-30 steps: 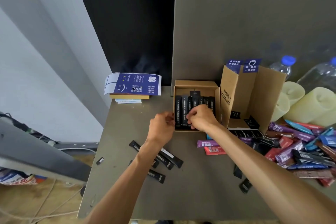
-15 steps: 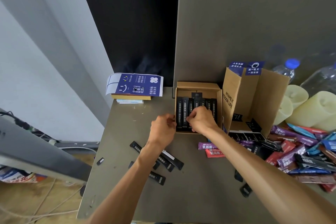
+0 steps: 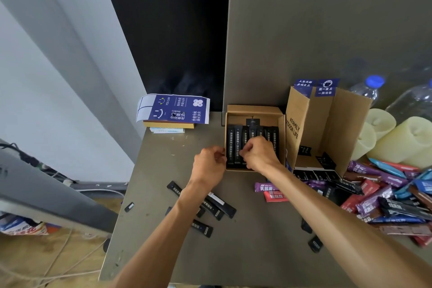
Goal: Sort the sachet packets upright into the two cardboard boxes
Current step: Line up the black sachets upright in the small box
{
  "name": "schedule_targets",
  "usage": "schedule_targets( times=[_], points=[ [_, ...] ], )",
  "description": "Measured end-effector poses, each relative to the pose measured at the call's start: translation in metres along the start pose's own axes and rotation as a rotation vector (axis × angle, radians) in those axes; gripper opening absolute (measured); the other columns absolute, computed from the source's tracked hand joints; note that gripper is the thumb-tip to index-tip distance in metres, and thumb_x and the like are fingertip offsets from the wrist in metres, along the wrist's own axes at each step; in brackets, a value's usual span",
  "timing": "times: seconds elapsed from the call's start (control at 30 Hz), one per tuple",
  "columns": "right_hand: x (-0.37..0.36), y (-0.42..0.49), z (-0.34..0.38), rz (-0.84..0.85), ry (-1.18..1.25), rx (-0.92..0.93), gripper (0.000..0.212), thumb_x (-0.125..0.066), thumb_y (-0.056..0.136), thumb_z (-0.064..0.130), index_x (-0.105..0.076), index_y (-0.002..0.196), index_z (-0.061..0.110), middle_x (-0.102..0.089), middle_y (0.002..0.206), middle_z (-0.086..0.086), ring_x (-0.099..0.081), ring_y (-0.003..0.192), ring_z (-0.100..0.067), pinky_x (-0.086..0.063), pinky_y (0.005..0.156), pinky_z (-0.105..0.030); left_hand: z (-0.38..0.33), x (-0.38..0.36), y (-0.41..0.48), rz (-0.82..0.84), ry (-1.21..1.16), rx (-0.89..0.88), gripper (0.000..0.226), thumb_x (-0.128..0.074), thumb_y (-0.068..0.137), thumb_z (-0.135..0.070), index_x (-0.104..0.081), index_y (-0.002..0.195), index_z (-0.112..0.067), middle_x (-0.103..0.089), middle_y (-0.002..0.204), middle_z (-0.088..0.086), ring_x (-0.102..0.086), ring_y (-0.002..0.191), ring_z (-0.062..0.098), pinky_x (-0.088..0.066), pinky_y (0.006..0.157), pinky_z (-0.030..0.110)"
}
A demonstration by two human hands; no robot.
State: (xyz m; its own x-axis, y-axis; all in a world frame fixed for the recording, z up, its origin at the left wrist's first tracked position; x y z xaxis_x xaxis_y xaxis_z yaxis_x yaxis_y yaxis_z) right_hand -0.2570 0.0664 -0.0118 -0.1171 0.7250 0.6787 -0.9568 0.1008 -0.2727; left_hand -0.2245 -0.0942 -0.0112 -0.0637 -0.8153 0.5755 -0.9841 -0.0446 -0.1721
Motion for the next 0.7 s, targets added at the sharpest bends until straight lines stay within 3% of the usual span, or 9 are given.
schedule_targets(
  times=[0.13, 0.23, 0.33, 0.47, 0.7],
  points=[
    [0.008, -0.012, 0.002, -0.005, -0.013, 0.036, 0.008, -0.068, 0.093, 0.019, -0.065, 0.086, 0.016, -0.070, 0.097, -0.006, -0.070, 0.086, -0.019, -0.060, 0.083, -0.036, 0.004, 0.009, -0.007, 0.012, -0.009, -0.001, 0.023, -0.056, 0.095, -0.009, -0.070, 0.111, -0.018, -0.074, 0.098, -0.006, -0.066, 0.095, 0.009, -0.045, 0.081, 0.014],
    [0.016, -0.034, 0.007, -0.010, 0.002, 0.065, 0.009, -0.068, 0.093, 0.019, -0.067, 0.085, 0.015, -0.072, 0.088, -0.003, -0.068, 0.072, -0.013, -0.060, 0.073, -0.031, 0.017, 0.032, -0.019, -0.030, 0.017, 0.009, 0.031, -0.053, 0.091, -0.002, -0.071, 0.106, -0.022, -0.073, 0.090, -0.012, -0.066, 0.091, 0.003, -0.048, 0.084, 0.016],
    [0.015, -0.066, 0.009, 0.006, 0.024, 0.111, 0.013, -0.070, 0.092, 0.021, -0.067, 0.080, 0.019, -0.070, 0.074, 0.001, -0.064, 0.058, -0.009, -0.052, 0.055, -0.022, 0.042, 0.065, -0.033, -0.118, 0.091, 0.054, 0.027, -0.056, 0.091, -0.004, -0.071, 0.102, -0.023, -0.071, 0.092, -0.009, -0.066, 0.086, 0.008, -0.047, 0.078, 0.019],
    [-0.011, -0.096, 0.009, 0.098, 0.009, 0.160, 0.015, -0.071, 0.090, 0.021, -0.067, 0.076, 0.020, -0.069, 0.067, 0.003, -0.058, 0.051, -0.004, -0.045, 0.054, -0.019, 0.078, 0.092, -0.044, -0.183, 0.181, 0.166, 0.018, -0.061, 0.090, -0.011, -0.071, 0.102, -0.020, -0.072, 0.092, 0.000, -0.065, 0.085, 0.018, -0.049, 0.078, 0.026],
    [-0.066, -0.115, 0.018, 0.199, -0.093, 0.211, 0.013, -0.068, 0.091, 0.016, -0.071, 0.078, 0.016, -0.066, 0.067, 0.007, -0.056, 0.055, -0.001, -0.040, 0.050, -0.009, 0.094, 0.088, -0.046, -0.136, 0.256, 0.258, 0.008, -0.067, 0.089, -0.026, -0.068, 0.096, -0.023, -0.067, 0.089, -0.001, -0.065, 0.090, 0.025, -0.051, 0.077, 0.031]
  ],
)
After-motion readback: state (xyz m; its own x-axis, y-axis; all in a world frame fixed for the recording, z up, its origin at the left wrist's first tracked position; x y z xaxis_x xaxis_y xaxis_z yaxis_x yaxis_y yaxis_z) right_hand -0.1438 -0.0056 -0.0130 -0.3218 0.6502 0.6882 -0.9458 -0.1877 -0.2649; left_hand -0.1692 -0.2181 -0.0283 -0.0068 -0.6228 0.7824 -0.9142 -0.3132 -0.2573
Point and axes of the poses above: each hand's wrist, its own y-axis towards the middle knuckle, its own x-axis out of the back of the hand, z = x × y, the point moved 3 cm from there along y, towards the middle knuckle
